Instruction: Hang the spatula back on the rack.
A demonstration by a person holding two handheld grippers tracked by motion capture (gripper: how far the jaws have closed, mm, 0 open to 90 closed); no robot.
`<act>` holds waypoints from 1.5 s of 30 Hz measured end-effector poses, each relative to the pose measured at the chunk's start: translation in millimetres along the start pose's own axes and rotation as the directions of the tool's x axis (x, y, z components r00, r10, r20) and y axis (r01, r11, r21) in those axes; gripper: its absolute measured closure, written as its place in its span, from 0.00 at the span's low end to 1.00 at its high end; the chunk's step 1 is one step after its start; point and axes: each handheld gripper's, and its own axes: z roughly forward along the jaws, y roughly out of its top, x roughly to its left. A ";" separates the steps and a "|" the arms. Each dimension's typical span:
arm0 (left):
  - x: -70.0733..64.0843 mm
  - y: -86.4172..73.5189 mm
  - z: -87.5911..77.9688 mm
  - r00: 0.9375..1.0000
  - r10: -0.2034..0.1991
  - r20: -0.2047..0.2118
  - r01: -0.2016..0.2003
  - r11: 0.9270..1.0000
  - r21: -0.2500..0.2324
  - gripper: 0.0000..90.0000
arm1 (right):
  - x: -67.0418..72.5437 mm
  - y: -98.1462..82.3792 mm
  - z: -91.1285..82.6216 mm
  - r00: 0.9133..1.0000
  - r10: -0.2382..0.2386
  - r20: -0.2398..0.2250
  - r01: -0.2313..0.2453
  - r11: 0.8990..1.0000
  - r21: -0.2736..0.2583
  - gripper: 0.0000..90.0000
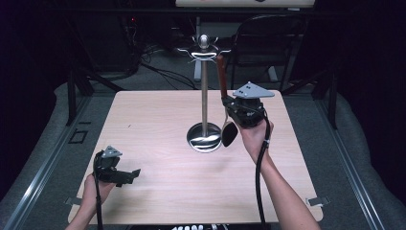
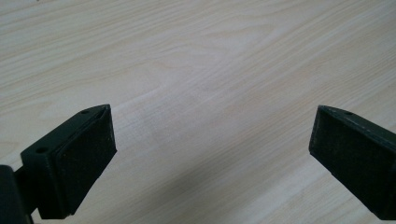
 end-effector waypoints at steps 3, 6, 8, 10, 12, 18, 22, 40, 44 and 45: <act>0.1 0.0 0.0 1.000 0.000 0.000 0.000 1.000 0.001 0.01 | 1.3 0.2 1.1 1.000 -0.012 0.007 0.012 1.000 0.007 0.95; 0.2 0.0 0.0 1.000 0.001 0.000 -0.001 1.000 0.001 0.01 | 1.7 0.5 2.4 1.000 -0.006 0.009 0.006 1.000 0.013 0.95; -0.1 0.0 0.0 1.000 0.000 0.000 0.000 1.000 0.000 0.01 | 1.6 0.7 3.3 1.000 -0.004 0.014 0.004 1.000 0.017 0.95; -0.1 0.0 0.0 1.000 0.000 0.000 0.000 1.000 0.000 0.01 | 0.8 0.8 4.8 1.000 0.003 0.016 -0.004 1.000 0.018 0.95; 0.1 0.0 -0.1 1.000 0.000 0.000 0.000 1.000 0.000 0.01 | -0.4 1.0 6.0 1.000 0.010 0.015 -0.010 1.000 0.020 0.95; -0.1 0.0 -0.1 1.000 0.000 0.000 0.000 1.000 0.000 0.01 | -2.3 2.1 8.8 1.000 0.017 0.021 -0.017 1.000 0.021 0.95; -0.1 0.0 0.0 1.000 0.001 0.000 -0.001 1.000 0.001 0.01 | -3.6 3.2 10.4 0.999 0.023 0.028 -0.024 0.999 0.027 0.95; -0.3 0.0 0.1 1.000 0.004 0.001 -0.004 1.000 0.003 0.01 | -5.4 4.7 22.2 1.000 0.030 0.007 -0.030 0.999 0.045 0.94; -0.1 -0.2 0.0 1.000 0.003 0.001 -0.003 1.000 0.004 0.01 | -5.1 3.7 24.5 0.999 0.031 -0.010 -0.031 0.999 0.043 0.94; 0.0 -0.2 0.0 1.000 0.002 0.002 -0.002 1.000 0.003 0.01 | -4.9 3.6 24.9 0.999 0.034 -0.013 -0.033 0.999 0.041 0.94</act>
